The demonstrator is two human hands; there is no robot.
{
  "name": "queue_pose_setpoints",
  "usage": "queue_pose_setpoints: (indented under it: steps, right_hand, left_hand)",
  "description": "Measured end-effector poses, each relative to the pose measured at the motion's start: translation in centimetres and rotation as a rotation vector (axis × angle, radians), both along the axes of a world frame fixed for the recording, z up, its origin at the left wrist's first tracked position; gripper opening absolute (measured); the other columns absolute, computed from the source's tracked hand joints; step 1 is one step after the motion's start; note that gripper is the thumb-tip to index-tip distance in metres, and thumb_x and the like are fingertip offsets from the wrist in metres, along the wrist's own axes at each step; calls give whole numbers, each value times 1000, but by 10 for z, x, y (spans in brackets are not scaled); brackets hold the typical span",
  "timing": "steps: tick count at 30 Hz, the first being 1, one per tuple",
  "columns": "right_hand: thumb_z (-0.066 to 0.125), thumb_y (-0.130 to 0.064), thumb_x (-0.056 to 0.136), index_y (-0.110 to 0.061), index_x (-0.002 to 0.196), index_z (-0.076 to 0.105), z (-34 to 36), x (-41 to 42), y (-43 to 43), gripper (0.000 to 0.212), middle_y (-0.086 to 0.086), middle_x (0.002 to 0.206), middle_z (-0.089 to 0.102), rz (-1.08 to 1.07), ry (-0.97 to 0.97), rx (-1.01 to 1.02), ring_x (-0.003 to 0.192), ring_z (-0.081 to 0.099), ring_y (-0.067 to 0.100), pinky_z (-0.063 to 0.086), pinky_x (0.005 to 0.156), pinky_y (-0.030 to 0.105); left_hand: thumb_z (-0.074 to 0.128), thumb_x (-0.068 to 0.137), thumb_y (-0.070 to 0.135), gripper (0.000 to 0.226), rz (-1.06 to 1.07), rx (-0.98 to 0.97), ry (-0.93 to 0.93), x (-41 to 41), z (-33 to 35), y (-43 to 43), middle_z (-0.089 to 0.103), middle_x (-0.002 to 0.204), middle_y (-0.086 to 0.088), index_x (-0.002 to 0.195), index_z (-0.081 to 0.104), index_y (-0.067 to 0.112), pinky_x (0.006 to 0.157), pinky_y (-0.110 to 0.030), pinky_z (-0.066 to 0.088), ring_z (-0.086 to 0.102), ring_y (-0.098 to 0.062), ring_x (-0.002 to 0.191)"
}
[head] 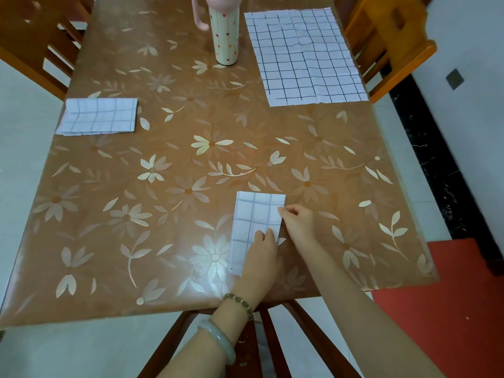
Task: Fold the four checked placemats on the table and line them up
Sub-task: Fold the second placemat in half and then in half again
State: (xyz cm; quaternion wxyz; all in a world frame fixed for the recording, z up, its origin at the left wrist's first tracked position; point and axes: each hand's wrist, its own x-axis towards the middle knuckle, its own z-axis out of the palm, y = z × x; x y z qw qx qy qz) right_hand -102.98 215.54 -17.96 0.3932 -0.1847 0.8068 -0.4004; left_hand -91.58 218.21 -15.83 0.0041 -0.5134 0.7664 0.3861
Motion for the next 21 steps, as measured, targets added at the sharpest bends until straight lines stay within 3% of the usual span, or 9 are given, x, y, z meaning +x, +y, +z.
queue_pose_setpoints:
  steps: [3,6,8,11,14,16,18,21]
  right_hand:
    - [66,-11,80,-10,76,70,-2,2,-3,6,-2,67,62,31,124,32,74,58,17,46,75,31]
    - [65,-9,80,-4,78,72,-3,2,-3,9,6,71,67,65,191,56,74,59,19,46,72,30]
    - [65,-8,80,-4,81,72,-4,2,-1,8,8,75,69,90,237,53,74,60,19,47,70,29]
    - [66,-7,80,-10,82,65,-4,2,-1,4,-2,69,59,132,290,42,71,55,16,39,57,20]
    - [70,-9,79,-13,83,50,-9,1,-1,21,0,73,54,153,330,29,67,51,17,34,53,19]
    - [71,-9,79,-12,82,47,-12,2,0,24,2,79,52,210,425,10,70,50,18,36,56,19]
    - [69,-6,79,-10,85,53,-14,2,0,18,4,89,52,321,671,-78,79,51,20,47,66,26]
    - [55,-8,88,-4,106,63,-22,11,0,20,13,109,62,544,1002,-254,99,59,28,50,86,40]
  left_hand:
    - [53,92,47,56,41,-95,-21,11,-3,-12,48,112,-7,130,44,8,75,-30,43,55,-26,101]
    - [39,93,47,58,11,-438,-71,35,-13,-50,58,116,-14,129,52,3,76,-36,46,58,-33,99]
    - [33,94,40,59,-97,-554,-78,47,-19,-74,58,128,-18,131,52,-1,86,-41,49,58,-36,111]
    - [26,96,34,60,-406,-590,-139,52,-32,-90,38,150,-17,143,38,0,113,-46,27,36,-30,139]
    - [4,99,45,66,-571,-538,-241,56,-46,-94,21,157,-12,150,17,6,117,-45,10,16,-23,147]
    - [-3,97,53,73,-582,-532,-288,58,-55,-94,16,158,-10,151,13,7,117,-45,9,13,-22,147]
    - [0,98,55,75,-573,-540,-310,57,-57,-93,20,157,-11,151,19,6,116,-47,13,19,-23,146]
    - [7,98,55,74,-533,-553,-272,56,-59,-91,27,156,-11,149,26,5,115,-49,16,25,-23,145]
